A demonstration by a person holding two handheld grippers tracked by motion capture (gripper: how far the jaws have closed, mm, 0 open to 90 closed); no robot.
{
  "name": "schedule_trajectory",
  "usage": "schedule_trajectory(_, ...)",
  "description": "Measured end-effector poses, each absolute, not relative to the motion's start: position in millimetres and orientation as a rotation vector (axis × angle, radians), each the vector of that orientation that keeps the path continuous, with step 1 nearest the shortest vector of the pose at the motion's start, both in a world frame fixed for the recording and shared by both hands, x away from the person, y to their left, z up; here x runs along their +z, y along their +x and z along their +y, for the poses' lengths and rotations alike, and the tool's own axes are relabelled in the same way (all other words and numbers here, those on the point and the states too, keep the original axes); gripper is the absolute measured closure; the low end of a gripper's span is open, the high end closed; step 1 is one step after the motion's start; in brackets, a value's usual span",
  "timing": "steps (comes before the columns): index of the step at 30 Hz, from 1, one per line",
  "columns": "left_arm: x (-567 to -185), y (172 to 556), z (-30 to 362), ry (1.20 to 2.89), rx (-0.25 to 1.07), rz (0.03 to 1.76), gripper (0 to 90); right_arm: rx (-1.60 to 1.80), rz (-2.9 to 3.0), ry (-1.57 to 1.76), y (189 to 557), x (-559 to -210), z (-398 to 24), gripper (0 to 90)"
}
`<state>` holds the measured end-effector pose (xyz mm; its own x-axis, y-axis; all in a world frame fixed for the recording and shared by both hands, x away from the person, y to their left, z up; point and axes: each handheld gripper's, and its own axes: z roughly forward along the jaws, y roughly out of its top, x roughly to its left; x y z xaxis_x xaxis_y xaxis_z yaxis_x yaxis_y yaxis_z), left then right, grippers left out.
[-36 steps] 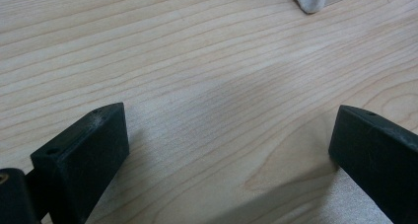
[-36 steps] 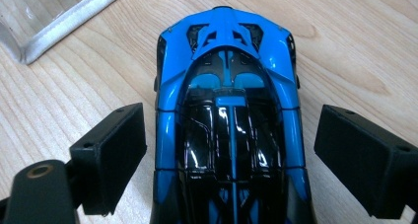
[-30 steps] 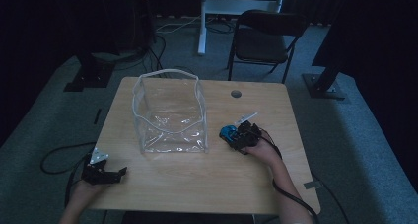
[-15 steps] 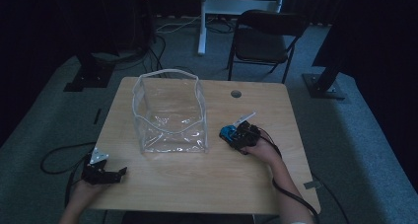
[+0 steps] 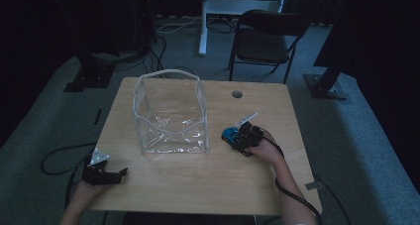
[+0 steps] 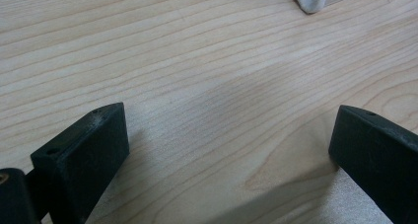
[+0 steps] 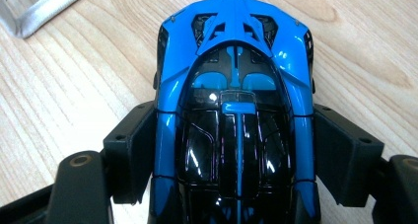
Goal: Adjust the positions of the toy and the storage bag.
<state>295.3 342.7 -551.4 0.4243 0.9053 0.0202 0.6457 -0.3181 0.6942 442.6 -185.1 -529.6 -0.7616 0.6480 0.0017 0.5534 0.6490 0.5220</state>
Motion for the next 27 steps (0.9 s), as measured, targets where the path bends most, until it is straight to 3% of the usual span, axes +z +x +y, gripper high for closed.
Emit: schedule_trajectory(27,-551,295,343,2.071,0.551,1.306,2.3,0.727,2.737,0.888,401,-508,-206,26.6)
